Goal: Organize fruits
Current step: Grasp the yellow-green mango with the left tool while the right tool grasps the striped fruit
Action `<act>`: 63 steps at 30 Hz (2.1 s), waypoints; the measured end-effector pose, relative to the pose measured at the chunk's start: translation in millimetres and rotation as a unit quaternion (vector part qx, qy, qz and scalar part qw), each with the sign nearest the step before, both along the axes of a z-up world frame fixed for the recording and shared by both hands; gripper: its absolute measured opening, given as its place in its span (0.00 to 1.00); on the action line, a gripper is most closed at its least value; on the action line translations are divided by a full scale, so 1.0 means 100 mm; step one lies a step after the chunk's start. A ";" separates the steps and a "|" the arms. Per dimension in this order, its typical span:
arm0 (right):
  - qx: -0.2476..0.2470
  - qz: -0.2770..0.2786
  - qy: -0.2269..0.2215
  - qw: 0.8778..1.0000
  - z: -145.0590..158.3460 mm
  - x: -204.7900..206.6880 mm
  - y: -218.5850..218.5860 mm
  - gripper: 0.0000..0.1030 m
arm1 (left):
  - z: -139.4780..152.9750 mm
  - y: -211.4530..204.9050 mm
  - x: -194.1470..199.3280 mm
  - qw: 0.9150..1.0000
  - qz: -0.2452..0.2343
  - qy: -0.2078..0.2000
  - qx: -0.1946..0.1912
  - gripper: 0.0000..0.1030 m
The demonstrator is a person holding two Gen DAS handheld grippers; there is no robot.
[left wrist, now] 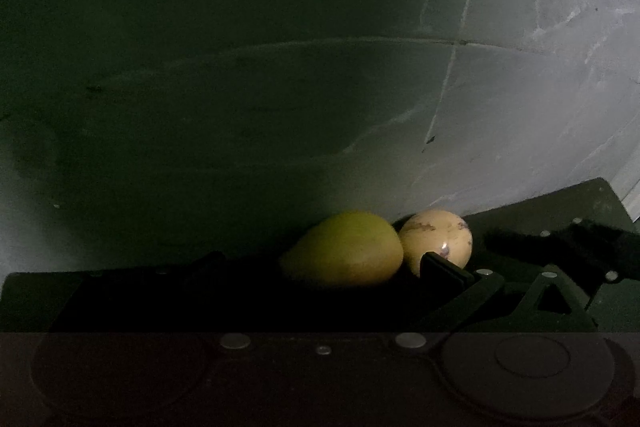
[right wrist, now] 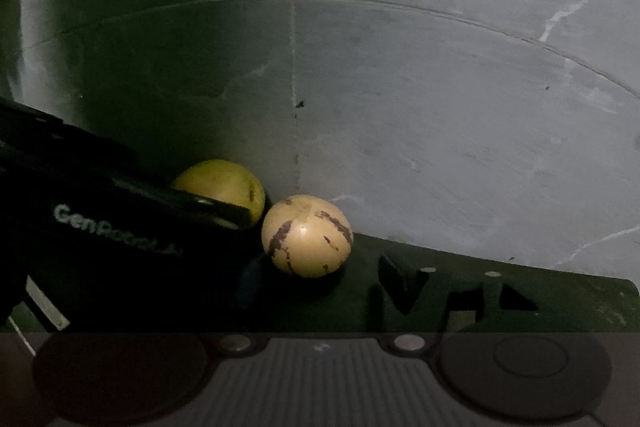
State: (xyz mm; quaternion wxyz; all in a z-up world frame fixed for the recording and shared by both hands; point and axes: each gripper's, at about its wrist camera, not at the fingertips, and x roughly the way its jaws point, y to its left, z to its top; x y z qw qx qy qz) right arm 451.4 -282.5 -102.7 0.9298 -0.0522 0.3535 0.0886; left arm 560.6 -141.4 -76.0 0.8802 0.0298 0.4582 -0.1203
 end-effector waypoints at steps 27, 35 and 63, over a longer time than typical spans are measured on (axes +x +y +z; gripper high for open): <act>0.016 0.000 -0.006 1.000 0.03 -0.07 -0.04 0.54 | -0.01 0.25 0.08 0.996 0.038 0.051 -0.069 0.77; 0.023 -0.003 -0.007 1.000 -0.01 -0.13 -0.09 0.54 | 0.03 0.26 0.07 0.995 0.039 0.058 -0.068 0.77; 0.043 -0.029 -0.013 0.999 0.22 -0.52 -0.08 0.54 | -0.10 0.24 0.11 0.994 0.051 0.063 -0.070 0.77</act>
